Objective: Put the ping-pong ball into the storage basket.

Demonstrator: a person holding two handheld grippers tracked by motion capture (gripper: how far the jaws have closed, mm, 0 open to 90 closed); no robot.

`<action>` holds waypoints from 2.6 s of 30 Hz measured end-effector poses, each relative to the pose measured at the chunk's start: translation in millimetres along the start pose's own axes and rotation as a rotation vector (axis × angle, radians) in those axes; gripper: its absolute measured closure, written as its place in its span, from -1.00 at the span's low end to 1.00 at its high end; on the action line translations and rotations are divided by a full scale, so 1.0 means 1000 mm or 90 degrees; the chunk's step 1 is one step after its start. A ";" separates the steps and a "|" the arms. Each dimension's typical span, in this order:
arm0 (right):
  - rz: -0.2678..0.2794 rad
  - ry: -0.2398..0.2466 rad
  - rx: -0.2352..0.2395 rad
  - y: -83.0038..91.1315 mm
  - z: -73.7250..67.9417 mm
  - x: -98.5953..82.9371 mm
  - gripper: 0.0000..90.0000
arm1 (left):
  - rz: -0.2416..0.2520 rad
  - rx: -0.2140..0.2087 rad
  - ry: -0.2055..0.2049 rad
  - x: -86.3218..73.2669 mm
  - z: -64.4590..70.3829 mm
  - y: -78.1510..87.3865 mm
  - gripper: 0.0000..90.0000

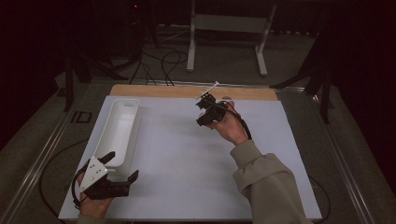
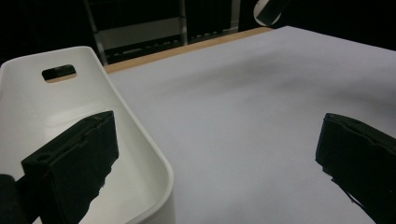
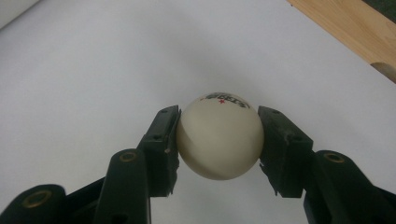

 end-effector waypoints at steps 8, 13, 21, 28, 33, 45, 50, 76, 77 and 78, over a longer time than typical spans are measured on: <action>0.005 0.008 0.004 0.002 -0.003 0.003 0.13 | -0.001 -0.001 -0.001 0.000 0.000 0.000 -1.00; 0.008 0.008 0.006 0.003 -0.005 0.004 0.13 | -0.001 -0.001 0.000 0.000 0.000 0.000 -1.00; 0.015 0.018 0.009 0.006 -0.008 0.006 0.13 | -0.001 -0.001 -0.001 0.000 0.000 0.000 -1.00; 0.019 0.023 0.011 0.008 -0.012 0.010 0.13 | -0.001 -0.002 -0.001 0.000 0.001 0.000 -1.00; 0.027 0.034 0.016 0.009 -0.015 0.012 0.13 | -0.001 -0.001 0.000 0.000 0.001 0.000 -1.00; 0.033 0.038 0.025 0.012 -0.020 0.014 0.13 | -0.002 -0.002 -0.003 0.000 0.001 0.000 -1.00; 0.036 0.043 0.029 0.013 -0.023 0.015 0.13 | -0.002 -0.002 -0.002 0.000 0.000 0.000 -1.00; 0.067 0.080 0.047 0.023 -0.044 0.027 0.13 | -0.002 -0.002 -0.001 0.000 0.001 0.000 -1.00; 0.067 0.080 0.046 0.023 -0.044 0.028 0.13 | -0.002 -0.002 -0.001 0.000 0.001 0.000 -1.00; 0.067 0.080 0.046 0.023 -0.044 0.028 0.13 | -0.002 -0.002 -0.001 0.000 0.001 0.000 -1.00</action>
Point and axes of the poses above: each handheld gripper's, and its own axes: y roughly backward along the jaws, x roughly out of its top, z roughly to its right, the point moved 7 cm from there along -y, roughly forward along the jaws, and after that the axes turned 5 degrees about -x, right-handed, at the moved point
